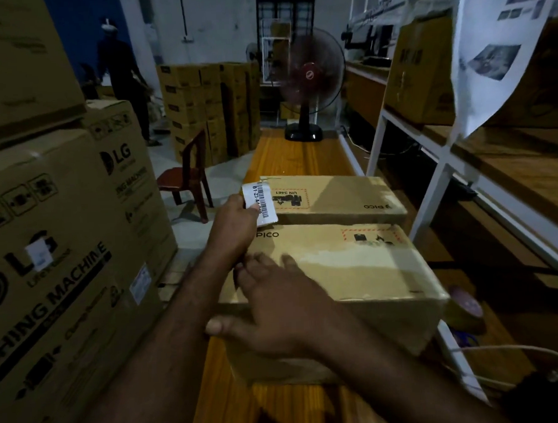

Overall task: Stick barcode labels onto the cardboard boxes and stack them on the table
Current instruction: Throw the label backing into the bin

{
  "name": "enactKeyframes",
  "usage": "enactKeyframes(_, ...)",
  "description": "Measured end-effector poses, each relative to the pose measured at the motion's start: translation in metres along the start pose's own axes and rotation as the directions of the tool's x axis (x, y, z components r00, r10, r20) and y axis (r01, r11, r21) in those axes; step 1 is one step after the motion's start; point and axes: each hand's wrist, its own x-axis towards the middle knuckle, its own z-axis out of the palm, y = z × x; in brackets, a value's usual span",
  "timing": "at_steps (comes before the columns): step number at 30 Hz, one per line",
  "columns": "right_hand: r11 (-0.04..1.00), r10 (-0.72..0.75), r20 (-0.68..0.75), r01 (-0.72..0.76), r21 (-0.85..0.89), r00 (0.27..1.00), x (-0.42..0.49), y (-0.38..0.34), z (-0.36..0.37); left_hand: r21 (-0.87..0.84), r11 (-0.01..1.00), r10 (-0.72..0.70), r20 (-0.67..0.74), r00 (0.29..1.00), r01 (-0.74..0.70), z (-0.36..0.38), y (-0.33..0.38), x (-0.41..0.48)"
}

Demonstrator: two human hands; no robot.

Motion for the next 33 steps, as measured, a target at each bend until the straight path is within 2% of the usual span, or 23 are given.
enactKeyframes(2, 0.999, 0.005, -0.024, -0.004, 0.043, 1.0, -0.019, 0.011, -0.007, -0.048, 0.999, -0.007, 0.016, 1.0, 0.008, 0.001, 0.001, -0.004)
enactKeyframes(6, 0.975, 0.193, -0.07, -0.183, 0.126, 0.979, -0.05, 0.063, -0.023, -0.157, 0.987, -0.019, -0.04, 0.999, 0.013, -0.006, 0.005, -0.009)
enactKeyframes(10, 0.96, 0.278, 0.123, -0.279, -0.012, 0.953, -0.074, 0.104, -0.025, -0.287, 0.956, -0.078, -0.05, 0.996, 0.061, -0.022, 0.005, -0.029)
enactKeyframes(13, 0.947, 0.295, 0.022, -0.289, -0.143, 0.955, -0.069, 0.105, -0.013, -0.349, 0.934, -0.081, -0.005, 0.997, 0.074, -0.028, 0.001, -0.044)
enactKeyframes(15, 0.943, 0.288, -0.058, -0.293, -0.155, 0.956, -0.059, 0.104, -0.009, -0.365, 0.927, -0.096, -0.006, 0.995, 0.087, -0.03, 0.006, -0.046)
enactKeyframes(19, 0.953, 0.252, -0.214, -0.281, -0.116, 0.944, -0.034, 0.109, -0.01, -0.256, 0.965, -0.055, -0.019, 0.998, 0.048, -0.025, 0.012, -0.048)
enactKeyframes(22, 0.948, 0.262, -0.267, -0.299, -0.109, 0.927, -0.018, 0.118, -0.01, -0.03, 0.999, 0.032, -0.01, 0.999, -0.032, -0.017, 0.004, -0.051)
enactKeyframes(24, 0.939, 0.279, -0.28, -0.322, -0.121, 0.919, -0.011, 0.127, -0.01, 0.151, 0.985, 0.09, -0.025, 0.996, -0.085, -0.011, -0.001, -0.05)
enactKeyframes(26, 0.926, 0.305, -0.294, -0.354, -0.131, 0.906, -0.004, 0.135, -0.008, 0.228, 0.965, 0.138, -0.028, 0.99, -0.128, -0.005, -0.003, -0.048)
enactKeyframes(28, 0.91, 0.339, -0.309, -0.393, -0.13, 0.889, 0.005, 0.139, -0.007, 0.195, 0.972, 0.139, -0.017, 0.99, -0.133, -0.001, -0.004, -0.045)
enactKeyframes(33, 0.897, 0.374, -0.318, -0.427, -0.117, 0.871, 0.03, 0.152, -0.013, -0.033, 0.997, 0.067, 0.012, 0.998, -0.067, 0.004, -0.004, -0.028)
